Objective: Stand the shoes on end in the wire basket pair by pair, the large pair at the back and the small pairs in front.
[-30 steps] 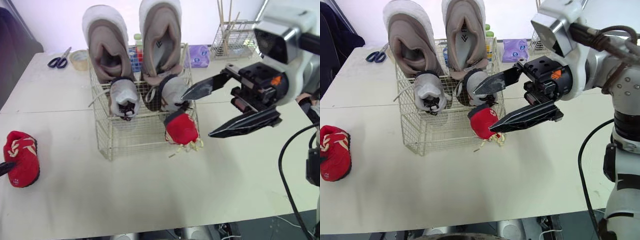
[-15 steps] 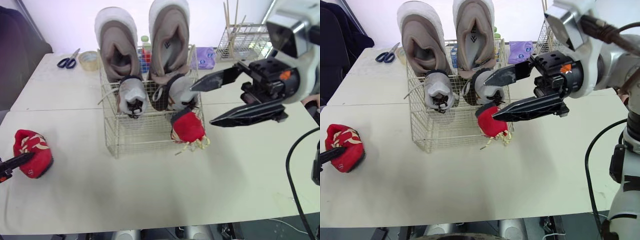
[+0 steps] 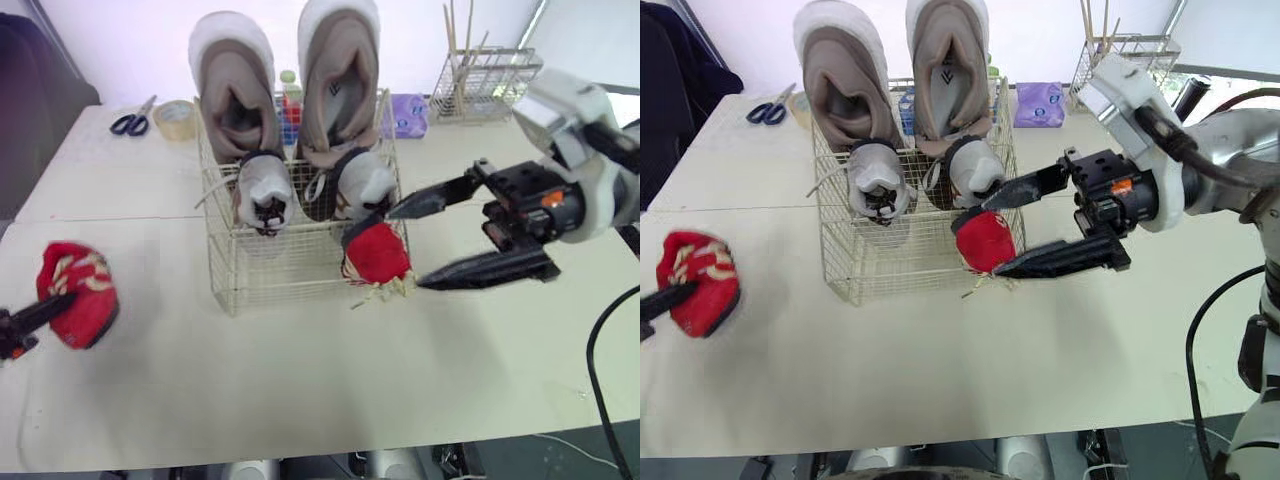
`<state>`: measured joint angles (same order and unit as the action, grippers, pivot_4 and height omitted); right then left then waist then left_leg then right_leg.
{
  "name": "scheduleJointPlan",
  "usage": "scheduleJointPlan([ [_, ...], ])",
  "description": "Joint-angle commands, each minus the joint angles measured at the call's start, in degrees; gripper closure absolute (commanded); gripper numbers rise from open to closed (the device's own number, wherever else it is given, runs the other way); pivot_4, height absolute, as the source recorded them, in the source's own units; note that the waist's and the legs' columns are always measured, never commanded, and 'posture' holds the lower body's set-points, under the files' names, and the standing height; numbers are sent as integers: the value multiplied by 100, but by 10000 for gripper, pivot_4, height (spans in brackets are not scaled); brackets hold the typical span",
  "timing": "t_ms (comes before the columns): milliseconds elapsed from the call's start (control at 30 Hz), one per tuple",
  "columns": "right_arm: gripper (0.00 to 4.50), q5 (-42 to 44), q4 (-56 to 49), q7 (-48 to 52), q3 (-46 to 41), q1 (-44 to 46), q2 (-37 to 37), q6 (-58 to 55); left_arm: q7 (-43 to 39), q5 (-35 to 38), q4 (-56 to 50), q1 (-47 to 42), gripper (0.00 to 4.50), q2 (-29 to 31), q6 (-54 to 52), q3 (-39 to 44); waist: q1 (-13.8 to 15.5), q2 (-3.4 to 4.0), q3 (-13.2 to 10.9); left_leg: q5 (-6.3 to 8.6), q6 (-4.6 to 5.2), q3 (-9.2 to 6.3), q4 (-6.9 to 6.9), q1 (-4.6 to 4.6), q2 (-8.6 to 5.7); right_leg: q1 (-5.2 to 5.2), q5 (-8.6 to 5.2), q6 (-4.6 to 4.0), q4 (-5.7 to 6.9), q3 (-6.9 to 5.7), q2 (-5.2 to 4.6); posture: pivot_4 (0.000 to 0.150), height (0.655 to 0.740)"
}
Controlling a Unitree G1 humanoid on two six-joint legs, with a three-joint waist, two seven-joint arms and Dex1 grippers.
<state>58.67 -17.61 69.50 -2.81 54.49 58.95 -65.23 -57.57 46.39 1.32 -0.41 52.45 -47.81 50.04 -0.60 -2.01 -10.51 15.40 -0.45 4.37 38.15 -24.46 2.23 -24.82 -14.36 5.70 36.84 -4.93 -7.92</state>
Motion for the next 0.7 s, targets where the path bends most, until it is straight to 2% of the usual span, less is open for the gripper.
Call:
scheduleJointPlan([
  [33,0,-435,366,-73,-106,83,-197,608,1921,1940,-2520,-793,41039,69,-637,609,4,4,-2,0,0,0,0,2,-1,8,3,-4,-10,0,-2,1500,7400],
  [100,0,-692,584,33,-18,94,-273,895,2596,2735,-2978,-1004,41039,67,-708,679,-21,41,2,-1,1,0,-2,6,0,25,33,12,-46,1,6,1500,7400],
  [167,0,-919,816,149,55,116,-357,1183,3310,3081,-3305,-1192,41039,-10,-514,576,-59,92,1,-12,-12,31,-5,15,-4,31,49,27,-68,1,17,1500,7400],
  [267,0,-1172,1152,296,68,186,-539,1631,4193,2892,-4101,-1388,41039,-274,-14,104,-49,100,-3,-13,-8,51,-6,33,-17,32,51,30,-62,0,33,1500,7400],
  [367,0,-1228,1324,373,49,273,-659,1724,4662,3065,-4447,-1338,41039,-352,157,-242,-11,95,-5,-11,-4,51,0,28,-13,36,51,30,-60,-2,51,1500,7400],
  [500,0,-1309,1544,466,30,277,-733,1803,5136,2551,-5102,-1301,41039,-504,503,-996,25,93,-4,-10,-2,48,9,23,-15,45,51,30,-64,-1,52,1500,7400],
  [533,0,-1354,1659,491,32,291,-752,1846,5630,2559,-5229,-1469,41039,-784,707,-1235,25,90,-3,-9,0,47,10,21,-17,47,51,30,-67,-1,53,1500,7400],
  [567,0,-1392,1753,520,27,299,-762,1886,5801,2255,-5461,-1447,41039,-765,711,-1454,32,93,-2,-10,-2,46,13,19,-17,48,51,30,-67,-1,54,1500,7400],
  [633,0,-1491,1992,590,35,338,-793,1963,5824,1720,-5730,-1407,41039,-698,821,-1694,27,82,-3,-11,-3,41,16,18,-20,49,53,31,-67,1,56,1500,7400],
  [700,0,-1611,2158,667,81,380,-831,2062,5644,1625,-5712,-1349,41039,-638,921,-1787,24,83,-3,-15,-10,40,16,17,-21,49,53,31,-68,1,58,1500,7400],
])
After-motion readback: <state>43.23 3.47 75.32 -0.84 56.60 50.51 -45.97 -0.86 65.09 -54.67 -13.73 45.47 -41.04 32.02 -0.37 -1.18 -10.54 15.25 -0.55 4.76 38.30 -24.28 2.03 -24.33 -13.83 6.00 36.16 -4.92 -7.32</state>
